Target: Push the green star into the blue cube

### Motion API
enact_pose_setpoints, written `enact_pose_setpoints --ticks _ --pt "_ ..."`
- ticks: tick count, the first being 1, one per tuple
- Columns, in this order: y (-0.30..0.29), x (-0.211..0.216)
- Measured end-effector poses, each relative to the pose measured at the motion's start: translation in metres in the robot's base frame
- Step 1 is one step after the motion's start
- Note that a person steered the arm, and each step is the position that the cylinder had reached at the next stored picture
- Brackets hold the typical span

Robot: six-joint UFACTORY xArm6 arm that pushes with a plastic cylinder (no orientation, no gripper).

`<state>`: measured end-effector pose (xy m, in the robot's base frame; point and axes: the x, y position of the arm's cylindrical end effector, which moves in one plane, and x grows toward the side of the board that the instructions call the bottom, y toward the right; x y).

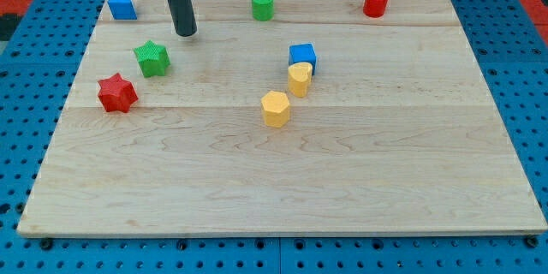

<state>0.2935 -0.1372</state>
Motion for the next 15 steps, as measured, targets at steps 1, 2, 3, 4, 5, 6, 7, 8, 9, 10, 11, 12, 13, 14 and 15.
enact_pose_setpoints --ticks 1,2,3,4,5,6,7,8,9,10,11,12,13,14,15 --pt "0.0 -0.004" --pt "-0.017 -0.004" --pt "-0.067 -0.004" --pt "-0.09 0.006" --pt "-0.125 0.027" --pt "-0.127 0.047" --pt "-0.087 0.063" --pt "-0.066 0.079" --pt "-0.04 0.065" --pt "0.046 0.065" --pt "0.048 0.046" --pt "0.071 0.054" --pt "0.127 0.058" --pt "0.194 0.058" --pt "0.23 0.075"
